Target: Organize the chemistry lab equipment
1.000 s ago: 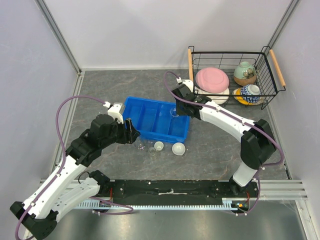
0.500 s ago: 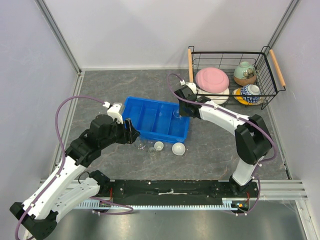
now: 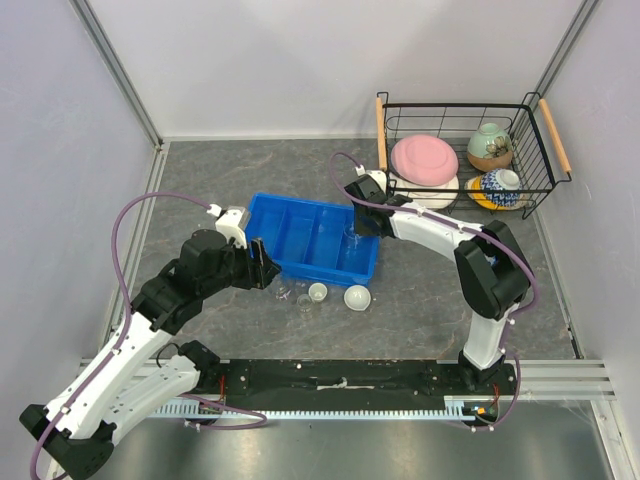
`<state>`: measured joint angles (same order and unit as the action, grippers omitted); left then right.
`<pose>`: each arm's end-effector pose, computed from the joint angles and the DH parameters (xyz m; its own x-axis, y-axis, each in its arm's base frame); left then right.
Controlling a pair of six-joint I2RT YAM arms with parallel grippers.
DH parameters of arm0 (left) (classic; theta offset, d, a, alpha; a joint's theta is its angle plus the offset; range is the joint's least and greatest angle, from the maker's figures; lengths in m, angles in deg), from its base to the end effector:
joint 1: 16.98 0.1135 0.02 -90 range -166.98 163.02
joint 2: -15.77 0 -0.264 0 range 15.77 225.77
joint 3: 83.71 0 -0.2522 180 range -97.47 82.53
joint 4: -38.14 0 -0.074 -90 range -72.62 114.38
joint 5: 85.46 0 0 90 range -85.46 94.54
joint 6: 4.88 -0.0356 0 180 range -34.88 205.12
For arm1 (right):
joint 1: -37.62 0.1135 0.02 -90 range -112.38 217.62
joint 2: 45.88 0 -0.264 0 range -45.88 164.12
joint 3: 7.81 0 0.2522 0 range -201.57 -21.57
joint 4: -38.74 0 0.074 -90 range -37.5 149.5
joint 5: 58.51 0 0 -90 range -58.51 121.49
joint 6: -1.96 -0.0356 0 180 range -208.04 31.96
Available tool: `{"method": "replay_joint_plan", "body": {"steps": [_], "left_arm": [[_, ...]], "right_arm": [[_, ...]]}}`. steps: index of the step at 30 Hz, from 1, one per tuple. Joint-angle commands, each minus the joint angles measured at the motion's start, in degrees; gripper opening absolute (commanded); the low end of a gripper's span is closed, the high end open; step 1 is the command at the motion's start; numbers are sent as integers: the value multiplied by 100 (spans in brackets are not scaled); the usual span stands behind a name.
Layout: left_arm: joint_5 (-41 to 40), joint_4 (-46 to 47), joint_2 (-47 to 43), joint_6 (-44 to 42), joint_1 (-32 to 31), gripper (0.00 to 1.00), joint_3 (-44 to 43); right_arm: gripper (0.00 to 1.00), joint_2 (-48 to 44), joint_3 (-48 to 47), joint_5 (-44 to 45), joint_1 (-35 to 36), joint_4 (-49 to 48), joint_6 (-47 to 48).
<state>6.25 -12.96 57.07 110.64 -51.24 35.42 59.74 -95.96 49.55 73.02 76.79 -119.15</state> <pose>0.1256 -0.0868 0.3149 -0.6415 -0.0841 -0.7625 0.3406 0.8594 -0.3813 0.3265 0.2185 0.2031 -0.7859 0.0441 -0.6167 -0.0019 0.9973 0.0737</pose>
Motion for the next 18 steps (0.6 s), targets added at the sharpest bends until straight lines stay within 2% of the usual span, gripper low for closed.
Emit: {"method": "replay_joint_plan", "body": {"steps": [1,10,18], "left_arm": [[101,183,-25,-188,-19,61,18],[92,183,18,-205,-11,61,0],[57,192,63,-205,-10,61,0]], "right_arm": [[20,81,-190,74,-42,-65,18],[31,-121,-620,206,-50,347,149],[33,-885,-718,548,90,910,246]]}}
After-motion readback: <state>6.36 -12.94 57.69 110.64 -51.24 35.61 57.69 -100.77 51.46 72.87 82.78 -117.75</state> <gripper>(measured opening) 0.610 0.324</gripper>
